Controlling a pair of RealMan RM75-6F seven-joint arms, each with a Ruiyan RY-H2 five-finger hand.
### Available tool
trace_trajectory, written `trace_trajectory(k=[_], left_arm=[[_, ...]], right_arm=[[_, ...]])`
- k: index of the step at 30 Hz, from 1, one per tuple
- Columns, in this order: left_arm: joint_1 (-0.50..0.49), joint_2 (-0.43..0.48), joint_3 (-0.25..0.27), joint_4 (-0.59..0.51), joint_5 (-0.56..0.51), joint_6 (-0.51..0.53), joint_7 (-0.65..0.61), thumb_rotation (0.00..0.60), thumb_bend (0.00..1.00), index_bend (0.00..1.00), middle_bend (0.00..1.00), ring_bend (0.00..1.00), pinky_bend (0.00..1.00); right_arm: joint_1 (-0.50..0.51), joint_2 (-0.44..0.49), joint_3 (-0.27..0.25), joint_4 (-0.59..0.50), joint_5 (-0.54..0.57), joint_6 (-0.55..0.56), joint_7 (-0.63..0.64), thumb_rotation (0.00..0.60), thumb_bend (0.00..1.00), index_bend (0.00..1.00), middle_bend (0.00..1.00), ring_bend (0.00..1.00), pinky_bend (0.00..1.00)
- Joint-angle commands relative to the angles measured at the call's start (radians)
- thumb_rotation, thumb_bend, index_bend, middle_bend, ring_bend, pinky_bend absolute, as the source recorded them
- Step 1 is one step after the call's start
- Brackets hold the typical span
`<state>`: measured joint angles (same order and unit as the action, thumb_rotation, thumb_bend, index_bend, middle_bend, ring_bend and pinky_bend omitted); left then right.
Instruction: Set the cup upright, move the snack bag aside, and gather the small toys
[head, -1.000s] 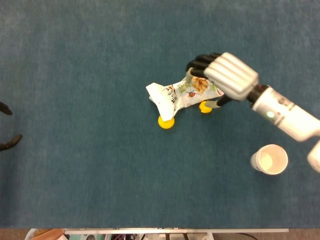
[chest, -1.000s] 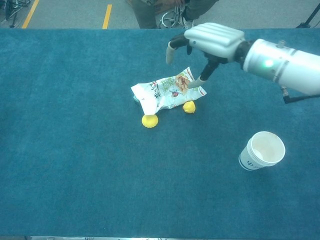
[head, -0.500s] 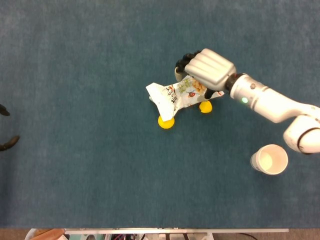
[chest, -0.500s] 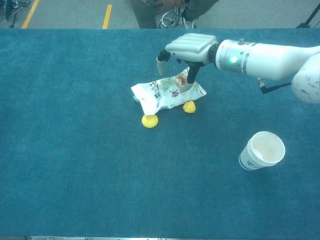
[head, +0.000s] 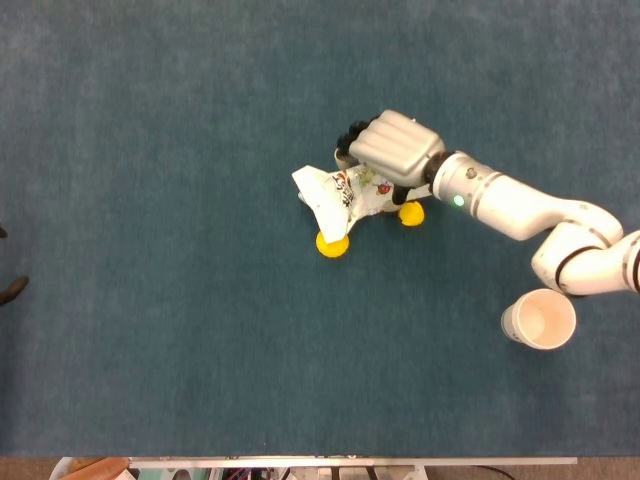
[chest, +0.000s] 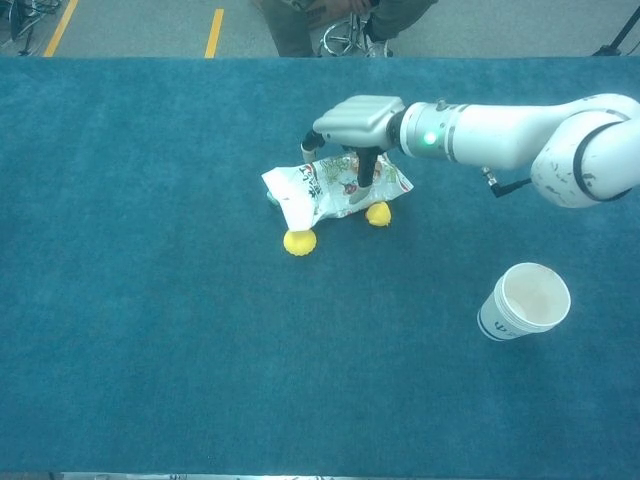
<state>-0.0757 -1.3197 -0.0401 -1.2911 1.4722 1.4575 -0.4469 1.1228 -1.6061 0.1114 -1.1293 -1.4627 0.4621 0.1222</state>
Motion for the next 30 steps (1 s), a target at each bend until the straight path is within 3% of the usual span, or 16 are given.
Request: trace_trajectory(k=[1,8,11,16,19,25,30], left_arm=[[0.003,-0.002,0.0,0.004,-0.001,0.001,-0.004,0.6,0.1,0.43,0.38,0.33,0.47],[0.009,-0.005,0.0,0.014,-0.005,0.002,-0.015,0.6,0.1,0.43,0.38,0.33,0.47],[0.011,-0.006,0.0,0.017,-0.004,0.003,-0.017,0.6,0.1,0.43,0.38,0.33,0.47],[0.011,-0.008,-0.001,0.019,-0.004,0.002,-0.019,0.6,0.1,0.43,0.38,0.33,0.47],[0.012,-0.008,-0.001,0.02,-0.004,0.0,-0.019,0.6,0.1,0.43,0.38,0.33,0.47],[0.011,-0.01,-0.002,0.019,-0.004,-0.003,-0.017,0.6,0.1,0.43,0.38,0.33,0.47],[0.011,-0.011,-0.002,0.02,-0.003,-0.003,-0.016,0.6,0.1,0.43,0.38,0.33,0.47]], right_arm=[[0.008,-0.011,-0.012,0.009,-0.003,-0.011,0.001,0.6,0.0,0.39,0.28,0.21,0.36],[0.009,-0.031,-0.04,0.029,-0.011,-0.015,0.004,0.6,0.0,0.39,0.28,0.21,0.37],[0.004,-0.044,-0.054,0.044,-0.017,-0.005,-0.002,0.6,0.0,0.39,0.31,0.23,0.42],[-0.009,-0.068,-0.065,0.073,-0.028,0.032,-0.013,0.6,0.0,0.4,0.41,0.35,0.59],[-0.022,-0.084,-0.063,0.09,-0.032,0.074,-0.017,0.6,0.0,0.46,0.52,0.46,0.67],[-0.043,-0.093,-0.051,0.098,-0.028,0.136,-0.015,0.6,0.01,0.56,0.66,0.6,0.81],[-0.055,-0.091,-0.05,0.096,-0.029,0.164,-0.013,0.6,0.04,0.6,0.7,0.65,0.87]])
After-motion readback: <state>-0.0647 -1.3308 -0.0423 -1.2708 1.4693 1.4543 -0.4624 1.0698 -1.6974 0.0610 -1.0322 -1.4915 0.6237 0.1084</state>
